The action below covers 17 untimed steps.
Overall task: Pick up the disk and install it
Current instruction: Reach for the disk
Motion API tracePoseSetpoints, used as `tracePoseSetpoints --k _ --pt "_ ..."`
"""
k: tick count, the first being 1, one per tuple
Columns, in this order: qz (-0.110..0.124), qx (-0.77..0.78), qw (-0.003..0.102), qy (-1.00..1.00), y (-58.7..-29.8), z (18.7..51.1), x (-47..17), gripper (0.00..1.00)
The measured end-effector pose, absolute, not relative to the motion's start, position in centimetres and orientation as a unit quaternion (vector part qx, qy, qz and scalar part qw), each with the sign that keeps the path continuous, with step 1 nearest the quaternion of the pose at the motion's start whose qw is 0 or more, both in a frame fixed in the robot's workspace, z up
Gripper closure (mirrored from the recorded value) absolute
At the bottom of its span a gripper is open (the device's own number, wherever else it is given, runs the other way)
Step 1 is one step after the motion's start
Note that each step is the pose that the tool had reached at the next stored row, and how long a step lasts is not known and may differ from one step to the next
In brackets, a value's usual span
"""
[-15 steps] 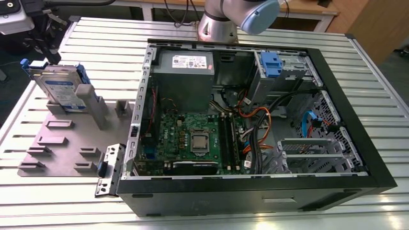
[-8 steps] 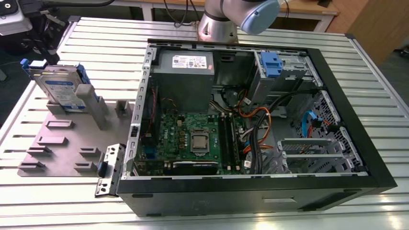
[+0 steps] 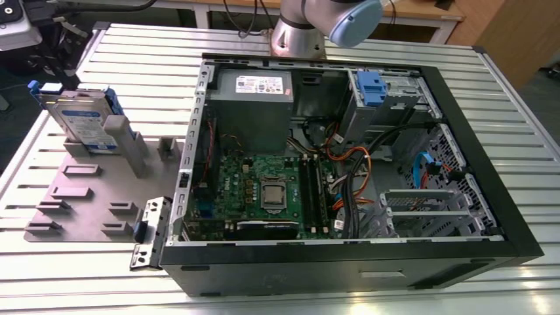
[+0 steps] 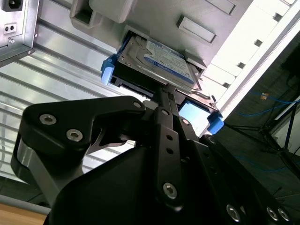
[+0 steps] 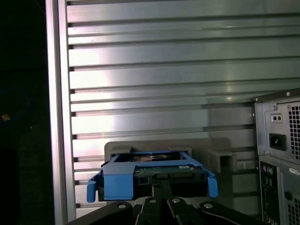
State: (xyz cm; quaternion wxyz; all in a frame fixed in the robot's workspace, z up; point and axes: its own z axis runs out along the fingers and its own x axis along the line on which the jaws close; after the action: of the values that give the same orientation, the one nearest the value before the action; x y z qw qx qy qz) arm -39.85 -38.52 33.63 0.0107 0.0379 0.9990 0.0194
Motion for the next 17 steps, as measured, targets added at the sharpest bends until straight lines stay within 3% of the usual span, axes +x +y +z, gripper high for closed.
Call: tracePoseSetpoints --k 17 --pt "0.019 0.038 0.011 0.999 -38.52 33.25 -40.44 0.89"
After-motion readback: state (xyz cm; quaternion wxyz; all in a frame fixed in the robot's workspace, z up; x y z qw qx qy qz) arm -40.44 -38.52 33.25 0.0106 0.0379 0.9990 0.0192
